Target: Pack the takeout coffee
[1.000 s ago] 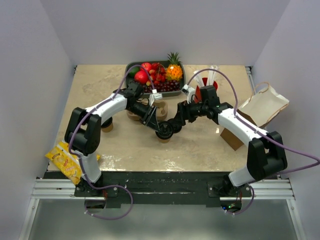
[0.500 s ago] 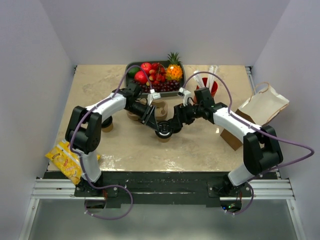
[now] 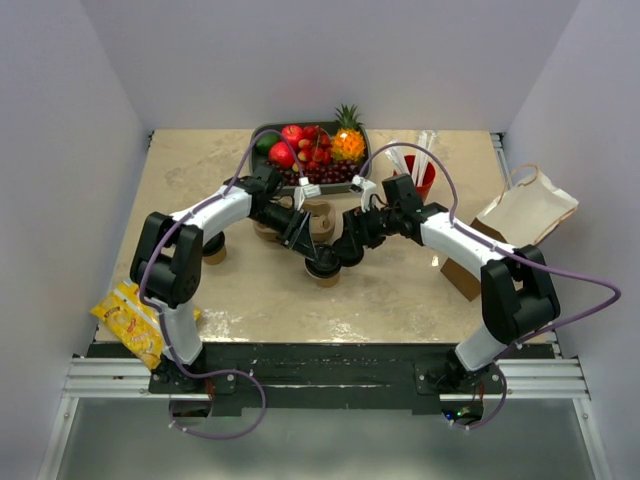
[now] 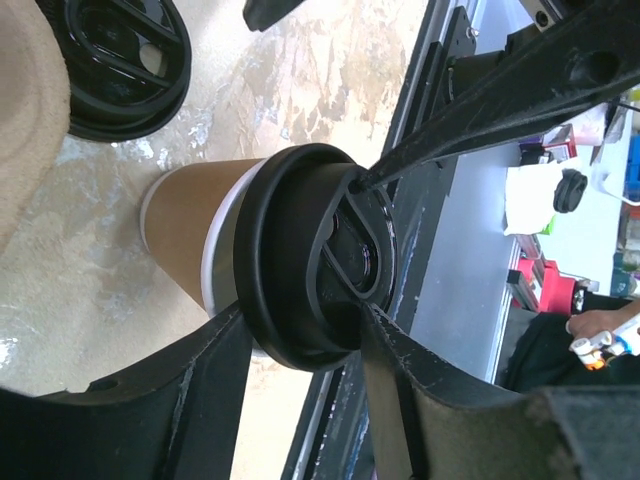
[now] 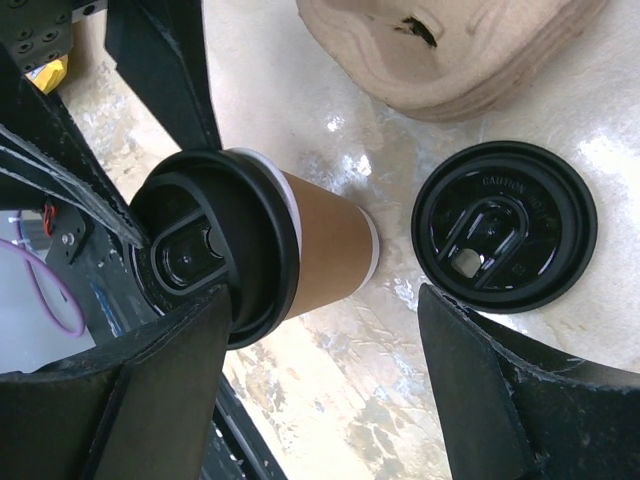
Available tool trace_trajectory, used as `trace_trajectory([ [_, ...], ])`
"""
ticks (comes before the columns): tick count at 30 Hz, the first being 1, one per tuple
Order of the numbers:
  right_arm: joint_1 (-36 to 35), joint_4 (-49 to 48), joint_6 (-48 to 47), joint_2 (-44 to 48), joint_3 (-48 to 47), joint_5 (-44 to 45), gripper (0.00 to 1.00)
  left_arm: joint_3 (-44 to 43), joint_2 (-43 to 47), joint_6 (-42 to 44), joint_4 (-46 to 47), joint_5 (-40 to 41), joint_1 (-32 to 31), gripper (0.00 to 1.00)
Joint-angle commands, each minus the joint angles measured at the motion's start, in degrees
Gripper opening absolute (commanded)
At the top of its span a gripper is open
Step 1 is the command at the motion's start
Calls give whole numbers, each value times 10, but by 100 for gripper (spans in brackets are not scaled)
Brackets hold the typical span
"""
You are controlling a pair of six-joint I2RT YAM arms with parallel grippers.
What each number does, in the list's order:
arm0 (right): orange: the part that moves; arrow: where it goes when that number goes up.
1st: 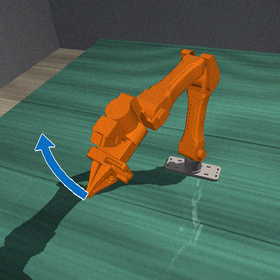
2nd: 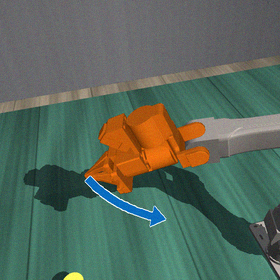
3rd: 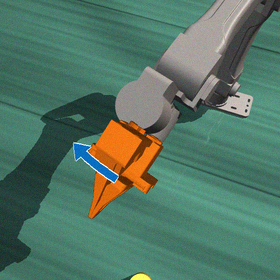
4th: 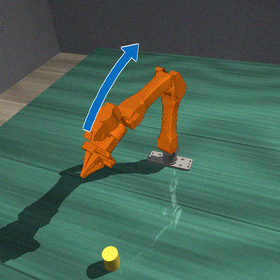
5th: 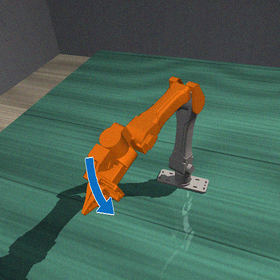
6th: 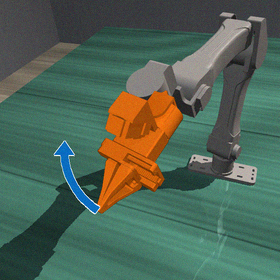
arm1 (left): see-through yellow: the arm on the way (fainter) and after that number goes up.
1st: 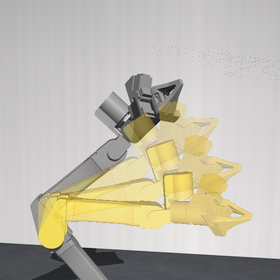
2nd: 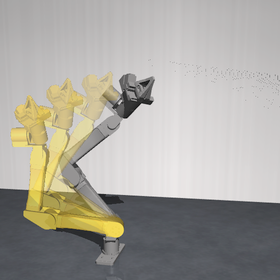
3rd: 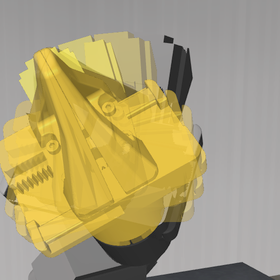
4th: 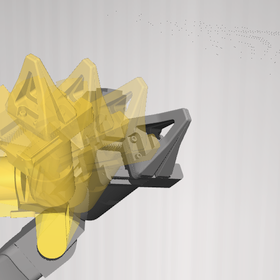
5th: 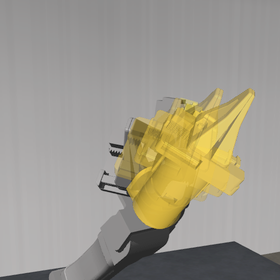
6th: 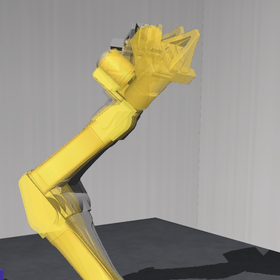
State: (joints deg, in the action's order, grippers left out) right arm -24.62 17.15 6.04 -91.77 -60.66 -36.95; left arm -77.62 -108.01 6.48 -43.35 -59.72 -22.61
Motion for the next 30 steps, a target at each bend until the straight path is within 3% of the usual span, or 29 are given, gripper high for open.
trace_trajectory([
  [1, -8, -3, -4, -3, -25, 8, 77, -8, 21, -13, 13, 28, 3, 53],
  [8, -14, 6, -10, -4, -32, 9, 77, -12, 25, -21, 26, 17, 3, 55],
  [17, -14, 13, -16, -6, -33, 14, 77, -10, 37, -12, 20, -83, 2, 56],
  [25, -16, 18, -18, -14, -38, 18, 77, -21, 52, -20, 33, -28, 2, 56],
  [30, -18, 21, -19, -17, -40, 21, 77, -39, 54, -15, 37, 5, 3, 64],
])
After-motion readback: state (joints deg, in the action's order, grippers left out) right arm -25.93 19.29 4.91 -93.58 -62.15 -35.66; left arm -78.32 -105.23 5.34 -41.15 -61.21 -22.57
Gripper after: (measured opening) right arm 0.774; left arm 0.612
